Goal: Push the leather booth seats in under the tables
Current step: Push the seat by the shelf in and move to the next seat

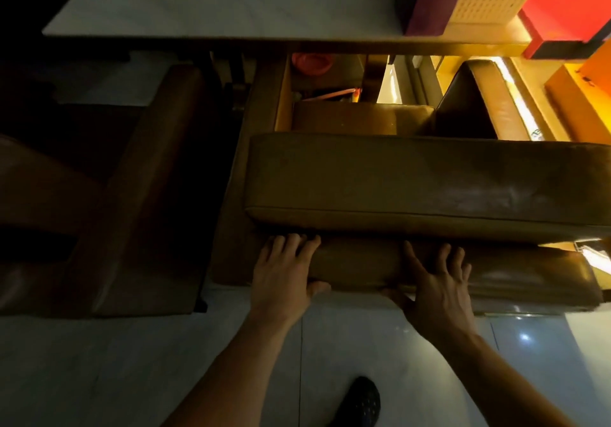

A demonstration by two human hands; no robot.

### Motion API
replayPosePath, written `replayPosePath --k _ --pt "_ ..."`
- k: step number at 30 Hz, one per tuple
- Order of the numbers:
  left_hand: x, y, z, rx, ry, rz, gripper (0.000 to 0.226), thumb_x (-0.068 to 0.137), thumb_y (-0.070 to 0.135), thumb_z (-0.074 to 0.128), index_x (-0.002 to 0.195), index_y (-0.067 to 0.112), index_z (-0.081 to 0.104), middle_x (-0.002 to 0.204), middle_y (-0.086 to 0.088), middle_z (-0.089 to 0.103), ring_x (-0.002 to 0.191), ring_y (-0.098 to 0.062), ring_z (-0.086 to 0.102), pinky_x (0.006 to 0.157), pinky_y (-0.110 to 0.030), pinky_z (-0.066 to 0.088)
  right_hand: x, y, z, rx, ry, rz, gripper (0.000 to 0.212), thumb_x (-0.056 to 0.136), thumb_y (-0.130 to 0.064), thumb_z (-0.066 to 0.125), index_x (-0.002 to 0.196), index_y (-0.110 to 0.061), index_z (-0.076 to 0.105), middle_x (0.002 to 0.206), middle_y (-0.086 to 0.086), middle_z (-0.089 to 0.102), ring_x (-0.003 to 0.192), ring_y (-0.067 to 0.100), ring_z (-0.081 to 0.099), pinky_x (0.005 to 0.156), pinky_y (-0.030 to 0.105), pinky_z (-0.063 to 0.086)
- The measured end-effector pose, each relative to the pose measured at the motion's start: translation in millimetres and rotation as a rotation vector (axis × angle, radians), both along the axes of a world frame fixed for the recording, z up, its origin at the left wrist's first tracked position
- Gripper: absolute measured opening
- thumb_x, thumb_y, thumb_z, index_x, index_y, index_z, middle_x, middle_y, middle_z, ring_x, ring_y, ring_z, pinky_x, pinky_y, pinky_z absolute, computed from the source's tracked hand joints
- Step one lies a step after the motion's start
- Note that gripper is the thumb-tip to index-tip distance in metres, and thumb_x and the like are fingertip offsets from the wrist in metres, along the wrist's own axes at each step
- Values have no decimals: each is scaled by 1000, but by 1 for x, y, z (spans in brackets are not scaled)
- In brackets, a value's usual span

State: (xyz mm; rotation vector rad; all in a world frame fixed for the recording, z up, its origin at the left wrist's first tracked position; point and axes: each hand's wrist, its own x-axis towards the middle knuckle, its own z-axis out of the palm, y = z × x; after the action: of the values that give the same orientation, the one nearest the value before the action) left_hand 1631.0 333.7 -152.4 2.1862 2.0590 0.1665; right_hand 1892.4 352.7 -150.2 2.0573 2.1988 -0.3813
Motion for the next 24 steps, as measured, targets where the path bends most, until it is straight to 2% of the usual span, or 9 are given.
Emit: replayPosePath --k 4,9,14,16,20,24 --pt "-36 -22 0 -14 -9 3 83 74 75 58 144 35 36 129 6 46 120 -22 41 108 -43 36 -33 -30 -7 37 45 3 94 78 -77 48 156 -30 26 153 40 17 140 62 4 112 71 14" --pt "-61 -52 0 -34 -20 25 83 74 74 57 145 35 35 133 7 46 123 -20 40 107 -41 37 -58 -60 -10 30 66 15 93 78 -78 41 156 -29 26 153 40 14 140 63 2 111 72 13" --pt "-71 -91 0 -52 -25 50 83 75 77 53 145 37 33 135 8 44 124 -20 39 108 -41 37 -67 -91 -12 45 70 29 90 82 -83 35 154 -28 32 151 41 22 138 64 10 110 73 19" --pt "-72 -109 0 -56 -21 61 82 75 78 51 144 37 35 134 8 46 123 -21 40 104 -42 40 -68 -105 -13 52 70 45 90 81 -82 27 153 -28 33 149 41 25 137 65 15 108 73 21" --pt "-78 -144 -1 -53 -15 58 82 74 80 49 143 38 38 132 9 49 119 -21 43 97 -41 44 -71 -134 -12 45 57 80 88 81 -79 29 151 -26 37 144 41 33 132 65 25 104 74 29" --pt "-85 -160 0 -46 -22 56 83 76 76 54 146 37 36 138 9 48 126 -24 36 104 -44 42 -78 -147 -12 40 36 63 87 84 -82 29 155 -32 25 151 38 25 138 63 15 110 71 22"
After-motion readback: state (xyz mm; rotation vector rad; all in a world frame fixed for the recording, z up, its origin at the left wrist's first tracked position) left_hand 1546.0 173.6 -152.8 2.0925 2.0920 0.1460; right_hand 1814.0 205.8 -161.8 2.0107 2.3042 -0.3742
